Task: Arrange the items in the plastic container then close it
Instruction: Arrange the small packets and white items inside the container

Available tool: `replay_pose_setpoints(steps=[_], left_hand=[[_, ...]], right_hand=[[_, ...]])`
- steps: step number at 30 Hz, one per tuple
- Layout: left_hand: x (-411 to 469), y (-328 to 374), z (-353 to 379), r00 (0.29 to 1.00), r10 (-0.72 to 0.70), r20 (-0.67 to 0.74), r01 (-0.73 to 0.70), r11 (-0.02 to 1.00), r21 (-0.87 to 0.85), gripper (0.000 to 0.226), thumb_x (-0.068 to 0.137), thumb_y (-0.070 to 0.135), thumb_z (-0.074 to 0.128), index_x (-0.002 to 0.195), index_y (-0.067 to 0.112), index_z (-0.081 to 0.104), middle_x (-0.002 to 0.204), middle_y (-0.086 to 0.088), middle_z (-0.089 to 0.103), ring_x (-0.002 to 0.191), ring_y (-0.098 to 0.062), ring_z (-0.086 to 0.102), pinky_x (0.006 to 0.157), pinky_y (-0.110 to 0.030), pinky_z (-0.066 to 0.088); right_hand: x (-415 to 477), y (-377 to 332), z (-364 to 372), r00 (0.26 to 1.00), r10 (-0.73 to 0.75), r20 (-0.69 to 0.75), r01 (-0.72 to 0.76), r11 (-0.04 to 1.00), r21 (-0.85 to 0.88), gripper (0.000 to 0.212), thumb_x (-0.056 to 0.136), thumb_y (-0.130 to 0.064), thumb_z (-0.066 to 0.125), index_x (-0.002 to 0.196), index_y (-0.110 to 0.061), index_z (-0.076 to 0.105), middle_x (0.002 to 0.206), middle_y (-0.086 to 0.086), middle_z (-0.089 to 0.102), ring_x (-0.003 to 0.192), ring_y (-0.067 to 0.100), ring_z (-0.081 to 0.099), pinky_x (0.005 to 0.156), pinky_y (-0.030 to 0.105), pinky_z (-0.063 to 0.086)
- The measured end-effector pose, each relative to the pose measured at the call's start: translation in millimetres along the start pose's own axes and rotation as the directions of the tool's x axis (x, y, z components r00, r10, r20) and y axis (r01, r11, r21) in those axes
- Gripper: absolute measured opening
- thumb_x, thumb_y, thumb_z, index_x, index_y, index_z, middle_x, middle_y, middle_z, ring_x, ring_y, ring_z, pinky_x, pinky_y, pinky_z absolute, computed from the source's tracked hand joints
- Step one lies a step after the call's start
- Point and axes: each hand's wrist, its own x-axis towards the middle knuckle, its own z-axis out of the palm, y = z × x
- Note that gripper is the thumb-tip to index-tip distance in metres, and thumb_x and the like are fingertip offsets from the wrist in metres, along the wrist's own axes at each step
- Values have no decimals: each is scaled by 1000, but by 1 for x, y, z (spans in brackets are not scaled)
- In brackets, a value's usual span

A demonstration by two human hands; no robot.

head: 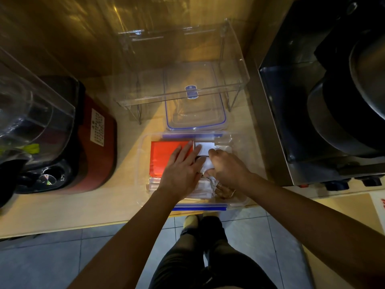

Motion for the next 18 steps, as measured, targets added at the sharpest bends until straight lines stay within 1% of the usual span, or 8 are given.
replay_pose_setpoints(steps=[6,8,10,12,13,15,16,18], left_hand=[[-1,0,-1,1000,1,7,-1,1000,-11,45,89,29,50,132,18,49,152,-10,35,144,-32,21,117,-47,13],[-2,0,-3,1000,-4,13,4,1000,-28,44,89,28,51,131,17,50,151,-11,37,144,-33,23,117,-48,15],[-2,2,-6,1000,0,-8,-1,998,-60,42,85,24,58,125,13,56,143,-15,48,137,-35,36,113,-49,25],[-3,4,-11,995,32,-97,-39,997,-66,33,76,18,67,108,10,66,117,-15,67,113,-35,60,97,-44,44],[-4,5,-13,989,55,-137,-63,997,-54,26,73,15,69,98,10,69,102,-13,71,97,-33,65,86,-40,47],[-5,7,-17,985,84,-148,-97,992,-86,12,75,11,66,86,9,68,84,-11,70,75,-31,65,66,-36,47],[-5,9,-20,990,79,-117,-95,987,-133,10,79,11,62,86,9,67,82,-11,70,72,-32,65,61,-34,48],[-5,15,-23,997,75,-16,-77,980,-183,17,88,17,50,94,11,64,89,-11,70,78,-32,65,60,-33,46]], right_hand=[[-1,-3,-8,1000,-16,12,17,997,-74,42,84,-35,61,114,-9,48,115,13,59,102,28,57,74,35,42],[-4,-4,-16,998,-57,-19,54,990,-132,35,85,-32,58,111,-10,52,111,12,61,100,28,58,76,36,42],[-7,-3,-24,992,-124,3,123,976,-177,17,86,-21,55,101,-13,56,101,8,62,93,26,58,73,35,42],[-10,-2,-32,982,-162,99,182,951,-250,7,85,-13,55,89,-19,56,91,6,60,82,23,55,68,33,40],[-12,0,-33,971,-187,147,225,921,-318,9,86,-13,55,92,-19,57,95,7,62,85,23,55,72,34,41],[-11,3,-32,948,-208,239,299,840,-453,23,87,-16,54,110,-15,58,116,10,61,106,26,56,89,39,41],[-10,4,-30,943,-190,274,307,817,-488,30,88,-19,54,118,-14,55,123,11,59,113,28,54,95,41,40],[-9,3,-26,940,-164,298,302,807,-507,39,87,-23,56,124,-14,50,125,12,59,115,29,55,97,43,43]])
